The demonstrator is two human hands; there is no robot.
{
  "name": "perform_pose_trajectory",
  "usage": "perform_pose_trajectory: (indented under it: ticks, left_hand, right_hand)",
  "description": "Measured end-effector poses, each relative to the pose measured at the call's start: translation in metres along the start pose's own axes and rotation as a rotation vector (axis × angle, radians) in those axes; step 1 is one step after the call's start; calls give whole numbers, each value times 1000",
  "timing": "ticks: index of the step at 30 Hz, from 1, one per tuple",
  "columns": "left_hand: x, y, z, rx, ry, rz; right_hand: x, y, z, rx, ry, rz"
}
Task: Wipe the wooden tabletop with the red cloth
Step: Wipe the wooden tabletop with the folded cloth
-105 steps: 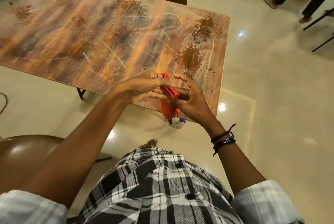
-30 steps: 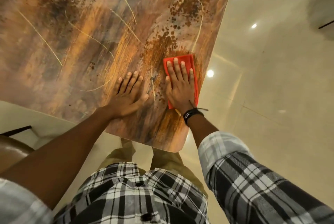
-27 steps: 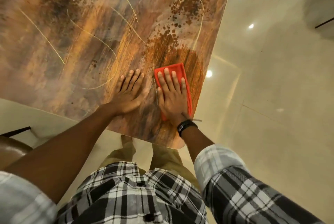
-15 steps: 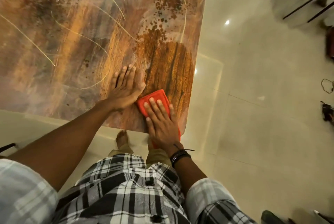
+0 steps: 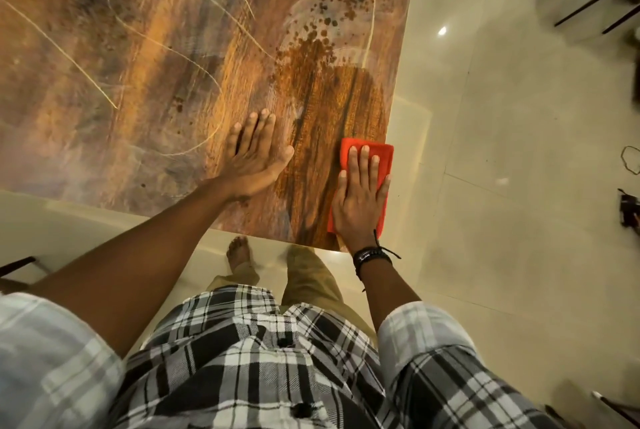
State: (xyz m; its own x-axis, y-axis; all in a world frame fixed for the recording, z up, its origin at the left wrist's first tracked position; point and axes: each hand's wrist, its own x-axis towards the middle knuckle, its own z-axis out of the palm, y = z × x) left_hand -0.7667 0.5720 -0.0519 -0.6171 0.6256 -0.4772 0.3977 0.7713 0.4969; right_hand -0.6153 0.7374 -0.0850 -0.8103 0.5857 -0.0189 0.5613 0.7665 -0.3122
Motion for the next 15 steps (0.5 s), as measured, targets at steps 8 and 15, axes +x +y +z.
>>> perform_pose_trajectory:
  ticks: [8,15]
  left_hand:
    - [6,-4,9,-45,65,-7]
    - [11,8,6,-51,450,-13]
  right_hand:
    - [-61,-61,10,7,-121,-199]
    - [-50,-44,6,-74,-145,-328]
